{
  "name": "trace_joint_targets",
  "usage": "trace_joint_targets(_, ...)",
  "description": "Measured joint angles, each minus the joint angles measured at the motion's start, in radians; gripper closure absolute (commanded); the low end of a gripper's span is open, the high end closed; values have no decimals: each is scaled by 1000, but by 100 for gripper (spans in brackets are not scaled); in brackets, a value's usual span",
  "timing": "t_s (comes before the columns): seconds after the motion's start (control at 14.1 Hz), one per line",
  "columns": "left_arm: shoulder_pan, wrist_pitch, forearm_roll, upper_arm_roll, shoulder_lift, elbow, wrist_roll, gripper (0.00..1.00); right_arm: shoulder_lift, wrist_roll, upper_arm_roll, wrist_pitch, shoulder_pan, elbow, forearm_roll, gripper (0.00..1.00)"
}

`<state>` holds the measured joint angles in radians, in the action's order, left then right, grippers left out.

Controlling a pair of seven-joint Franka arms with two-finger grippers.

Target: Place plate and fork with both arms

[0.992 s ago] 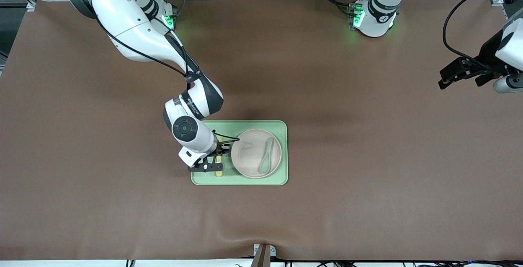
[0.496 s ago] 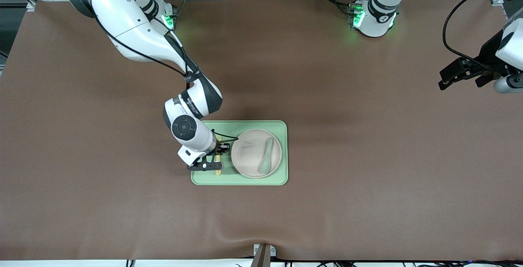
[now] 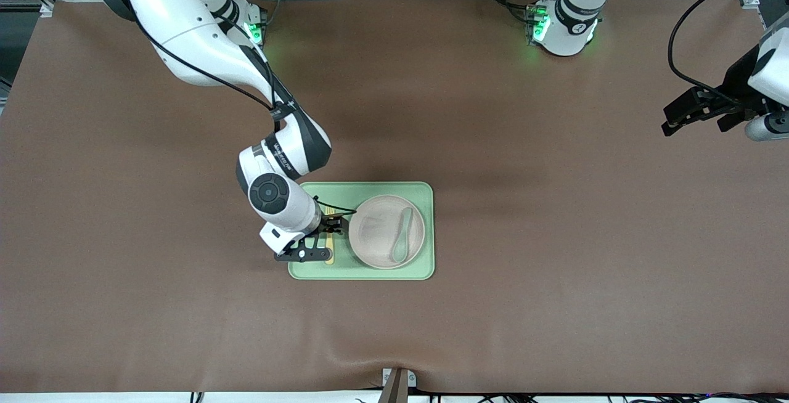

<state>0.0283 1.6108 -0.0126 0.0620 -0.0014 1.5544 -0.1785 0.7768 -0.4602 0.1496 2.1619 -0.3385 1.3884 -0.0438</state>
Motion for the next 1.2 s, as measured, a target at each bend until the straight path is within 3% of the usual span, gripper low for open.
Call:
trace_joint_targets(0.21, 1, 0, 0, 0, 0, 0, 0, 0, -34, 0, 8, -89, 57, -77, 0, 0)
trace_joint_targets(0.57, 1, -23, 0, 1, 0, 0, 0, 0, -144, 1, 169, -186, 277, -99, 0, 0)
trace_joint_targets(1.2, 1, -63, 42, 21, -22, 3, 0, 0, -428, 9, 181, -515, 347, -109, -2, 0)
